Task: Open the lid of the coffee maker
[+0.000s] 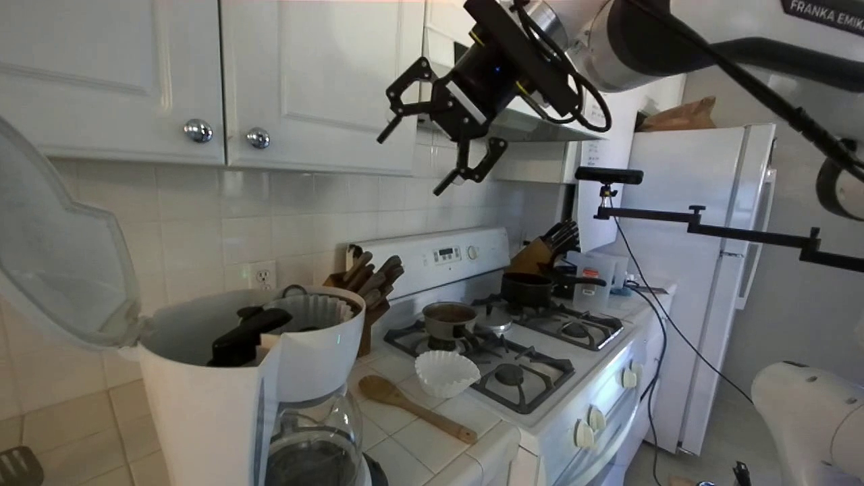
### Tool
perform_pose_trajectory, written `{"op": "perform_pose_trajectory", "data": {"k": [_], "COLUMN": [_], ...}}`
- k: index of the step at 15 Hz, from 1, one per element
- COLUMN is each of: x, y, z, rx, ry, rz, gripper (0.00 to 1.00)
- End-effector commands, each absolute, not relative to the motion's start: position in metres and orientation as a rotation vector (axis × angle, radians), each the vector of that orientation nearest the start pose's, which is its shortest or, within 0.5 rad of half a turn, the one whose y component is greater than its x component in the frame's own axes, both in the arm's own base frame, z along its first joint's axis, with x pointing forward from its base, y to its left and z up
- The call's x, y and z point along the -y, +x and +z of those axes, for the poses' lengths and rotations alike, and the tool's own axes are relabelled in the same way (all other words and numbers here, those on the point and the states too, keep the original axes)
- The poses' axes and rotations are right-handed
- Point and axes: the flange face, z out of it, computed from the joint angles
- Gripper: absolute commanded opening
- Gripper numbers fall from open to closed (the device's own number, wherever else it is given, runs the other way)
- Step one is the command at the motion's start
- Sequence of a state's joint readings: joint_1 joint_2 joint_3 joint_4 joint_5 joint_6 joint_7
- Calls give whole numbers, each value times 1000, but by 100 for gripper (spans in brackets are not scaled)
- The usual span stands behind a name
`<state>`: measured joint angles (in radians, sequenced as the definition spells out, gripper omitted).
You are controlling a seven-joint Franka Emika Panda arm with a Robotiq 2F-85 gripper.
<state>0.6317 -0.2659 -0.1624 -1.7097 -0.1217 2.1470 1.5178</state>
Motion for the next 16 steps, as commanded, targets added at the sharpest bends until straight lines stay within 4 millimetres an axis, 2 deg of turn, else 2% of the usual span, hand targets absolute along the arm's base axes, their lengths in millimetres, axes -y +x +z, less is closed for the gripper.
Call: {"op": "perform_pose_trajectory", "data": {"k": [1, 7, 9, 11, 13, 14, 16], "x": [-157, -49, -11, 18, 33, 31, 39], "y": [418, 370, 354, 340, 331, 344, 335], "z": [722, 655, 631, 622, 625, 623, 623], "rx": [-1474, -1812, -1601, -1491, -1389, -1501, -1438], "ry": [-2165, -2043, -2114, -2227, -2315, -2270, -2308], "rz": [-464, -129, -35, 14, 97, 50, 77], "gripper": [100, 100, 100, 100, 100, 100, 100]}}
